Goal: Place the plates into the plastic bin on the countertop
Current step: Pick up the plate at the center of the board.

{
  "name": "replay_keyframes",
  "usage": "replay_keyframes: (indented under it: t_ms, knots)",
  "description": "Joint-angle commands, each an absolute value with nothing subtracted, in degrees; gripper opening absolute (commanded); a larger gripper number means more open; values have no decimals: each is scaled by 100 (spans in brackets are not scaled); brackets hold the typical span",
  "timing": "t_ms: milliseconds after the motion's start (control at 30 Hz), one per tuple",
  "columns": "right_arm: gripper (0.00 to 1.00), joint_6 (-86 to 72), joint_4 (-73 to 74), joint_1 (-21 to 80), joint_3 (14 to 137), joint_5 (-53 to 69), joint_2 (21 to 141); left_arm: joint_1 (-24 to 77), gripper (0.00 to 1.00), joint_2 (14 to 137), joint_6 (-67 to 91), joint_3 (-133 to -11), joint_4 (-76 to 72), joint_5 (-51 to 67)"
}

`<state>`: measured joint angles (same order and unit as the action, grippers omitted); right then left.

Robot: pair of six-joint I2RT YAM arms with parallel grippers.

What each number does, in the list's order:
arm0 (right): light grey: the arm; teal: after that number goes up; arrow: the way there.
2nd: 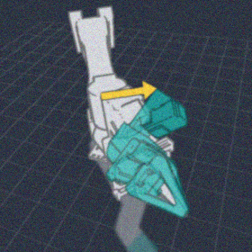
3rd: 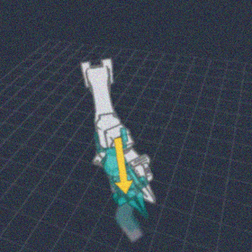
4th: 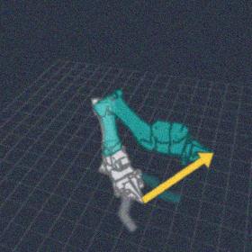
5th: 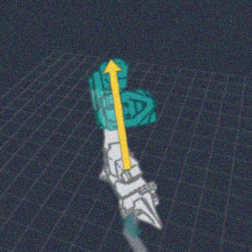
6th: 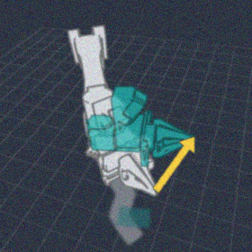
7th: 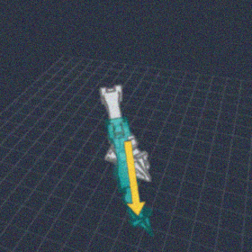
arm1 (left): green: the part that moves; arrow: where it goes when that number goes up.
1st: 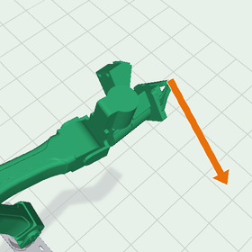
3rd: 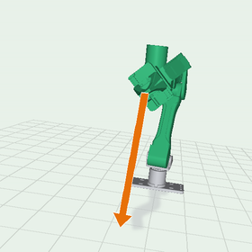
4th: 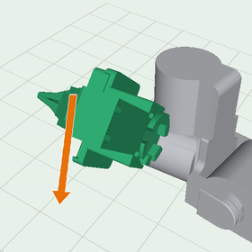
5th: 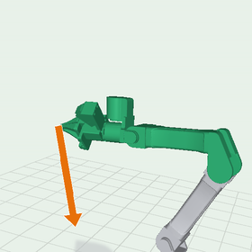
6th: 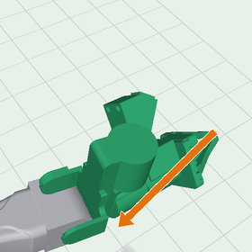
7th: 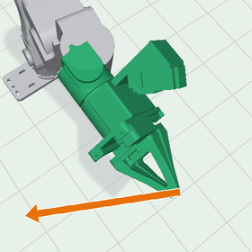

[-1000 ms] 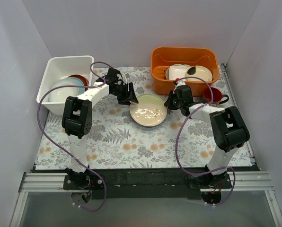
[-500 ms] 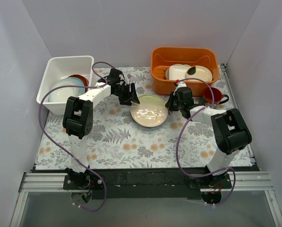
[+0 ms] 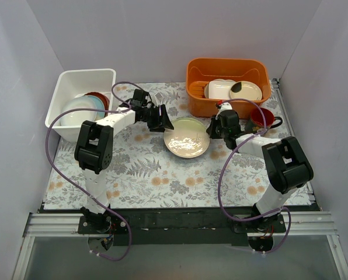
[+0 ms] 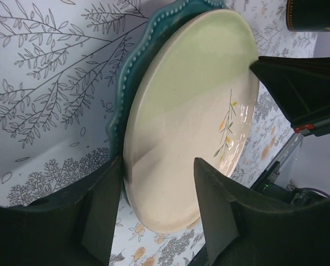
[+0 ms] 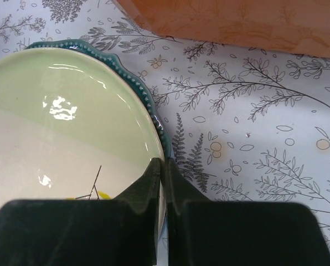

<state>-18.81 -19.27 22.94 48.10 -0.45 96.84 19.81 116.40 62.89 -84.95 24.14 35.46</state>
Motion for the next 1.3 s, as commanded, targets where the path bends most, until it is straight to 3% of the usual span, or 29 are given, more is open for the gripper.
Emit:
replay_keyframes:
  t_ms: [0, 567, 800, 900, 933, 967, 1167, 1267]
  knots:
    - [1, -1978, -2021, 2575, 4728, 668, 9738, 2391, 50, 11039, 7180, -8131, 837, 5587]
    - [1, -2039, -2065, 2575, 4711, 633, 9765, 2391, 47, 11294, 8016, -7655, -176, 5705]
    - [1, -2048, -2074, 2575, 4702, 624, 9756, 2408, 28, 11470, 7831, -7822, 237, 5643]
    - [1, -2048, -2065, 2575, 4693, 624, 9712, 2417, 15, 11513, 7699, -7919, 509, 5537]
    - [1, -2048, -2065, 2575, 4693, 624, 9695, 2426, 3, 11514, 7656, -7936, 579, 5502]
    - [1, -2057, -2048, 2584, 4693, 624, 9668, 2426, 0, 11522, 7594, -7963, 650, 5450]
    - [2, -2074, -2039, 2575, 4658, 659, 9501, 2426, 0, 11487, 7445, -8051, 896, 5203]
    - [9, -2074, -2048, 2575, 4649, 703, 9475, 2426, 0, 11443, 7357, -8077, 1019, 5072]
